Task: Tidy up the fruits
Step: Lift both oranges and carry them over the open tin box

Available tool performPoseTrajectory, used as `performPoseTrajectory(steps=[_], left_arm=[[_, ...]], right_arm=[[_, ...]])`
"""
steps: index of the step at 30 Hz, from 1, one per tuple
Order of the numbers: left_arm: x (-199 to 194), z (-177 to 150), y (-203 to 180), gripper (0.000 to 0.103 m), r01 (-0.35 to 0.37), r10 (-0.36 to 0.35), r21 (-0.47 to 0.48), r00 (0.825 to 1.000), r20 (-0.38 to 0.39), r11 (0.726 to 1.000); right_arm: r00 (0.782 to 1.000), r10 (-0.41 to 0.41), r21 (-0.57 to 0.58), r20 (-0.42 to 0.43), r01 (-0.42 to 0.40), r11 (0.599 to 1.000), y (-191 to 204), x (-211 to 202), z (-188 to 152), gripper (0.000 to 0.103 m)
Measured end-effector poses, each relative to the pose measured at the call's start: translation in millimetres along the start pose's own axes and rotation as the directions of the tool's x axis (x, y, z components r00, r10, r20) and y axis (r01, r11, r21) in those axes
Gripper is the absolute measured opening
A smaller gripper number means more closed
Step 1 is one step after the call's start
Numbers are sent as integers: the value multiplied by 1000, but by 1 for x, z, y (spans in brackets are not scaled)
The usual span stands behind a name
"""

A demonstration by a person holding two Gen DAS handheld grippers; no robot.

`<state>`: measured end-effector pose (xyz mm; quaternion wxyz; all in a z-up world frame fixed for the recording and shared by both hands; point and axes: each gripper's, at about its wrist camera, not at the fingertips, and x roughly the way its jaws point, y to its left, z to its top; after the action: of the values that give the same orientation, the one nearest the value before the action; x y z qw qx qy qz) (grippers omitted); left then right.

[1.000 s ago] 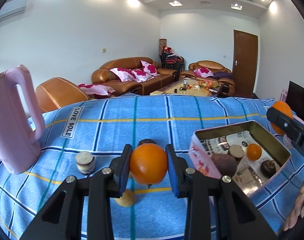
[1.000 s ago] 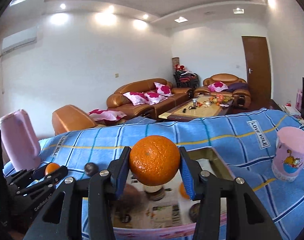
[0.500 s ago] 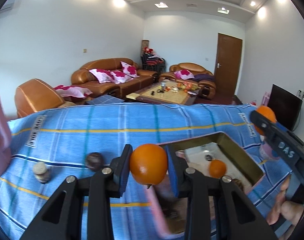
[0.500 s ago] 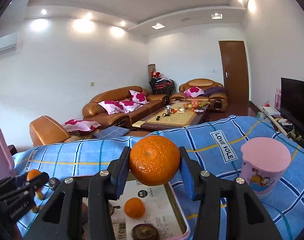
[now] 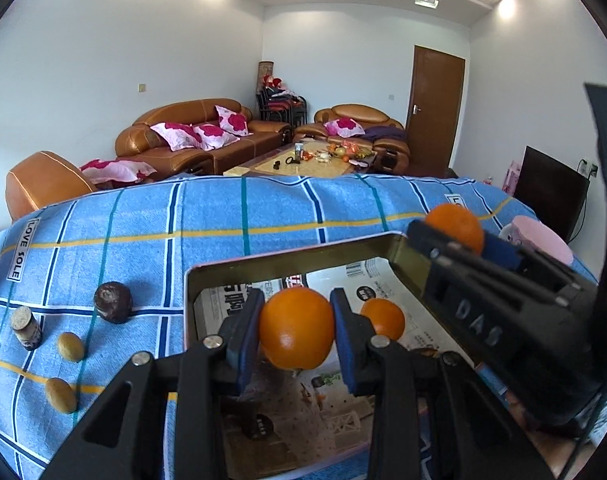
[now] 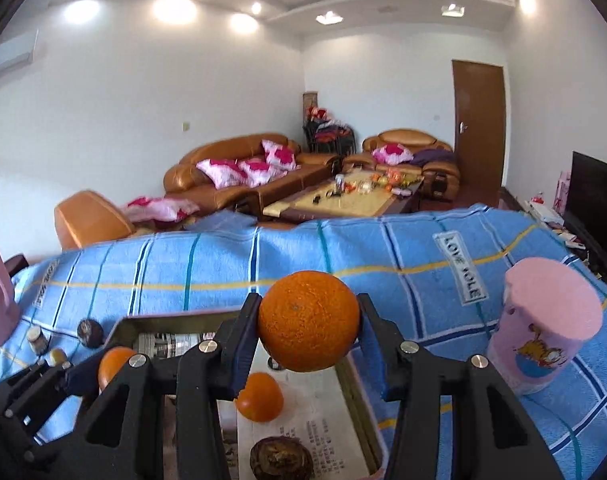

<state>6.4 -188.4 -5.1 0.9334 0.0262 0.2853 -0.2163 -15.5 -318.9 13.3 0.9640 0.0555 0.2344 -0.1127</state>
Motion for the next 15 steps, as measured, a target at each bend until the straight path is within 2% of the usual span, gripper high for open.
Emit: performPoseTrajectory(steps=[10, 15], left_arm=[[10, -1, -5, 35, -2, 4, 31, 998, -60, 1000], [13, -2, -4, 35, 18, -15, 37, 997, -82, 999]], right_arm=[[995, 40, -2, -92, -40, 999, 6, 15, -10, 49], [992, 65, -8, -108, -66, 998, 10, 16, -10, 49]])
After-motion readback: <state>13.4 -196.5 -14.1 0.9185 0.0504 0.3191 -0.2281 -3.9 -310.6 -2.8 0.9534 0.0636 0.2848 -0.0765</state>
